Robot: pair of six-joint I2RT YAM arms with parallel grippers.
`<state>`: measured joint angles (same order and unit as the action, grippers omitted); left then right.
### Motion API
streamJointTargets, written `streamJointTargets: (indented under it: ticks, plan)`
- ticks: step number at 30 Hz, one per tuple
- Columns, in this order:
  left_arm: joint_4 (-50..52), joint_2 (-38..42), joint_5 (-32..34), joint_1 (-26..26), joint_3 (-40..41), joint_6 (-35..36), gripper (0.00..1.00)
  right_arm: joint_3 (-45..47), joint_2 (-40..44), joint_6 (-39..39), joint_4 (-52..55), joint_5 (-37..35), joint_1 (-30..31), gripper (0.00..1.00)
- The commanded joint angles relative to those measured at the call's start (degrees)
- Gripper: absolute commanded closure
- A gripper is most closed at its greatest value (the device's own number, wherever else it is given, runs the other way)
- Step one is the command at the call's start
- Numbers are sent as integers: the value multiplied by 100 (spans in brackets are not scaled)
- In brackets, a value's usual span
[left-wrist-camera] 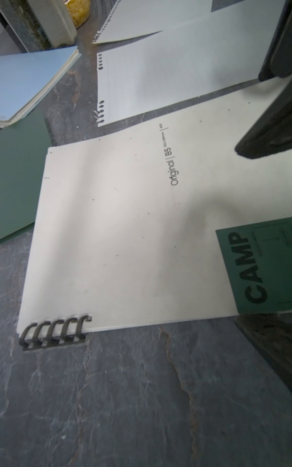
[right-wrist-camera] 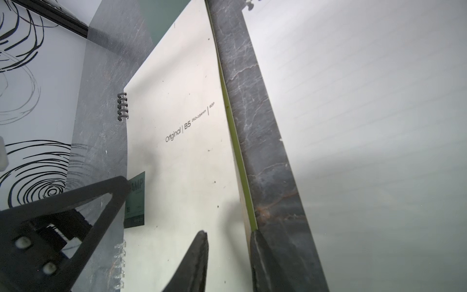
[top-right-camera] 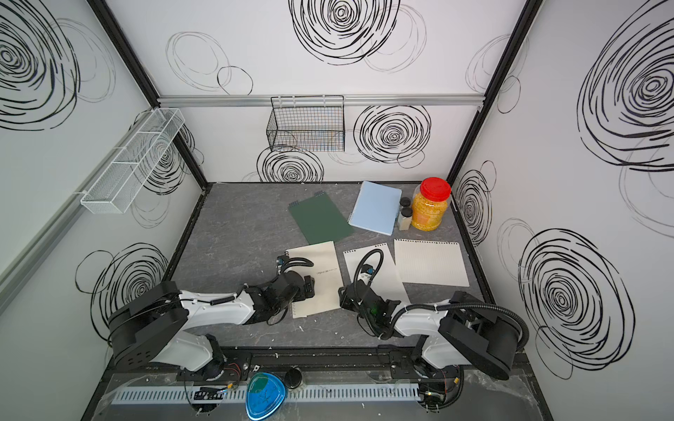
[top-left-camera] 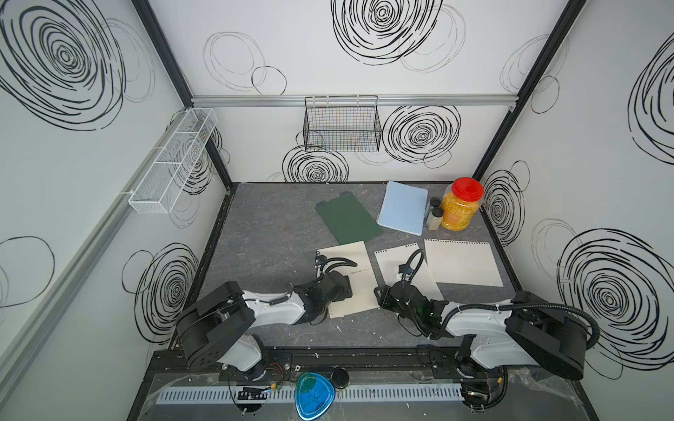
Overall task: Tear off pages from different notebooks
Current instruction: Open the notebook at the center of the board.
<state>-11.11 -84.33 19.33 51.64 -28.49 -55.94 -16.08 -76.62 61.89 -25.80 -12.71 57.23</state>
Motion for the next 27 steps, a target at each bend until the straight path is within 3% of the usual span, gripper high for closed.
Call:
streamJointTargets:
  ticks: [1,6,10,17,27]
  plan:
    - [489,-208,-641,-4,274,-271,1,-53,103,-36,84,-53,90,68]
    - [531,-167,-631,-7,282,-269,1,-23,238,-23,128,-87,113,70]
    - [525,-112,-624,-5,296,-268,1,-3,503,-2,172,-6,114,77]
    - [523,-74,-623,-4,313,-277,1,147,875,172,-50,201,112,77]
    - [600,55,-602,4,325,-279,1,78,393,366,-680,543,173,75]
